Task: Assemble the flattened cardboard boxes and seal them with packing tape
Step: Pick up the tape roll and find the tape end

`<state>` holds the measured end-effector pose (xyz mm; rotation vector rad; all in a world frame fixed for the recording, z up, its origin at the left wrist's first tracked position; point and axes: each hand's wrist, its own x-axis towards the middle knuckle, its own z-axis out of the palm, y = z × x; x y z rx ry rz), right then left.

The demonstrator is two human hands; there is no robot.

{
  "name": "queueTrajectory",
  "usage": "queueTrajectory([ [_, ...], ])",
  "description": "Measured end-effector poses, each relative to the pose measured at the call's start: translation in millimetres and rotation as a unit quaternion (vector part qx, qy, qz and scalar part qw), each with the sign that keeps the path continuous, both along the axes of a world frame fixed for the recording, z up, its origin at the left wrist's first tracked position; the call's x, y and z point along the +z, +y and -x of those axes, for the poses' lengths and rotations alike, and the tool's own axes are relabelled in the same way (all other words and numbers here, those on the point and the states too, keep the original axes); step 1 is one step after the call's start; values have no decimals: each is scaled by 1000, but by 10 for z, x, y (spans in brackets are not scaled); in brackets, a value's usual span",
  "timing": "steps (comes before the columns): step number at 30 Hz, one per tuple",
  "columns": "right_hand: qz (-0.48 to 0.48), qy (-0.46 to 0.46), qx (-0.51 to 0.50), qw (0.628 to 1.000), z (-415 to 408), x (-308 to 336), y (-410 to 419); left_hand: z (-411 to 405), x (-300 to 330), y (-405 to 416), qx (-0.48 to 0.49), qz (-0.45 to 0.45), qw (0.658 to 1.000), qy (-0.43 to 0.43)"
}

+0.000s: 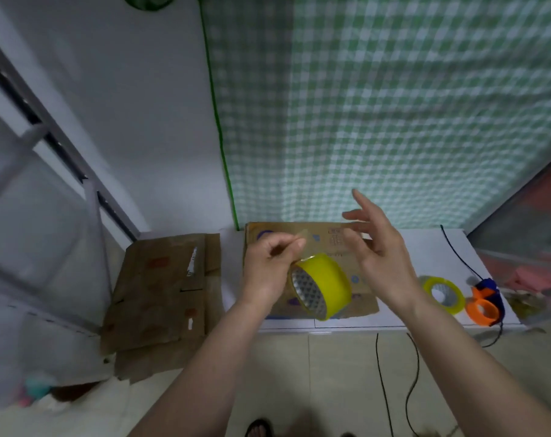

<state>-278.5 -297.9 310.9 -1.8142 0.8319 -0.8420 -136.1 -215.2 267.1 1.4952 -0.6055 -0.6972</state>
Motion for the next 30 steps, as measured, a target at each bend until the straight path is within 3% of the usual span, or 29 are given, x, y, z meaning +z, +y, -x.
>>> queueTrajectory([
  [7,-125,112,117,979,561,-336,-267,633,143,-321,158,16,977,141],
  [12,-122,50,23,991,720,-402,-473,974,103,-455,255,56,928,267],
  [20,-193,-70,-24,978,1010,-550,-754,1378,-1,-880,225,52,885,405],
  [26,-146,-7,-96,985,606,-779,-720,1100,-264,-805,261,1,878,401],
  [30,-120,39,-33,991,138,-1009,-409,563,-483,-468,338,-55,893,293],
])
